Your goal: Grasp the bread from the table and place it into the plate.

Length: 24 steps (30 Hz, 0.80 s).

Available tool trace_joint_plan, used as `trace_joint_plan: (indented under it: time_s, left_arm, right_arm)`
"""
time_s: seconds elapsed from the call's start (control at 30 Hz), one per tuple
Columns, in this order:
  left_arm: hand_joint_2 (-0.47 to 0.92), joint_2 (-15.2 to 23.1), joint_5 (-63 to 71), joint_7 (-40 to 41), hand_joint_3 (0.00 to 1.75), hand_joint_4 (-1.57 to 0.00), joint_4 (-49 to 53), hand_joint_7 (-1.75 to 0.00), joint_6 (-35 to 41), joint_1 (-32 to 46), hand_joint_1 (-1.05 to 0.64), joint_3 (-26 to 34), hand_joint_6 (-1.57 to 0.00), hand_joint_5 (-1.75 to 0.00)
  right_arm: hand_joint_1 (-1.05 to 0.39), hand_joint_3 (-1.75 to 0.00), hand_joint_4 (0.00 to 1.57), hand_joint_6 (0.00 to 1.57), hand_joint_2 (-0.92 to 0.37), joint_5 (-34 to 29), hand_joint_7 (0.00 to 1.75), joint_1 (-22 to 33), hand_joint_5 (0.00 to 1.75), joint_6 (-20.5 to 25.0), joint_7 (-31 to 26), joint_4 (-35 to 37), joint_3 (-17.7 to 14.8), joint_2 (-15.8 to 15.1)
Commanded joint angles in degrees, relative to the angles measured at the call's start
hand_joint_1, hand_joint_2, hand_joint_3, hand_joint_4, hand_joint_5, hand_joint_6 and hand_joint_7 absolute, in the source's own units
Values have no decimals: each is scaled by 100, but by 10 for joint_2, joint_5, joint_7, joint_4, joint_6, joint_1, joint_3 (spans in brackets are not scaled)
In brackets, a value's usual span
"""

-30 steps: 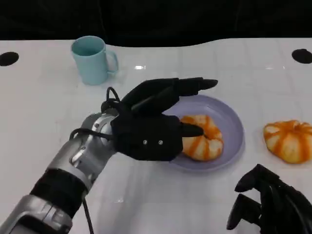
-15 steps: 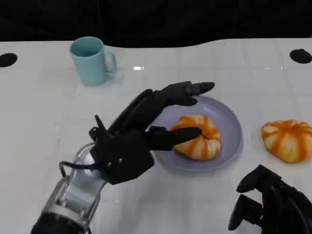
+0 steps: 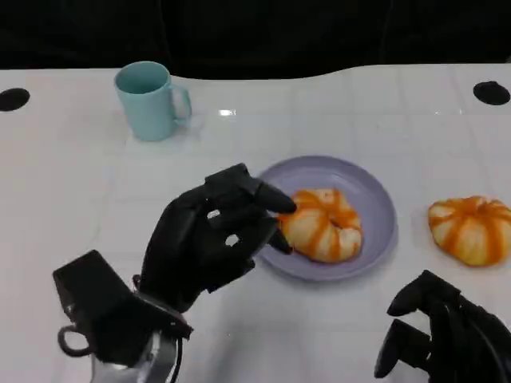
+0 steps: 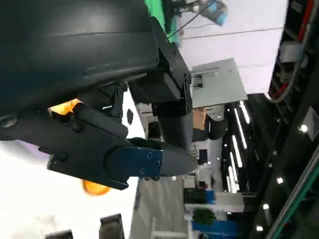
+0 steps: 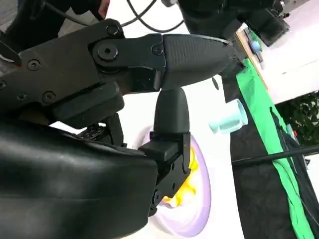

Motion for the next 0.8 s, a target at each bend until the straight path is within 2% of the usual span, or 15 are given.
trace_joint_plan:
  time_s: [0.03, 0.27, 0.37, 0.43, 0.6, 0.8]
  left_arm:
    - [92, 2, -47, -24, 37, -75, -44, -149, 42, 38, -65, 14, -62, -174]
    - [92, 13, -90, -45, 29, -75, -93, -155, 102, 88, -62, 34, -63, -175]
    - [92, 13, -98, -49, 31, -78, -98, -162, 111, 97, -61, 45, -59, -175]
    - [92, 16, -115, -59, 39, -78, -97, -167, 121, 107, -58, 56, -55, -175]
    - [92, 18, -152, -78, 46, -76, -94, -171, 153, 129, -56, 78, -52, -175]
    - [92, 14, -172, -88, 46, -74, -94, -171, 181, 140, -55, 96, -52, -175]
  right_arm:
    - [-52, -45, 60, 38, -92, 0, 165, -1, 175, -3, 1, -2, -4, -9]
    - [-53, -43, 60, 39, -92, 5, 165, 3, 175, 7, -5, -10, -5, -6]
    - [-53, -43, 60, 39, -92, 6, 165, 4, 175, 9, -6, -12, -6, -6]
    - [-52, -43, 60, 39, -92, 7, 164, 4, 175, 11, -7, -13, -6, -6]
    - [-52, -46, 60, 39, -92, 8, 165, 3, 175, 9, -2, -13, -7, -10]
    - [-52, -46, 60, 39, -92, 10, 165, 2, 175, 10, -3, -12, -8, -9]
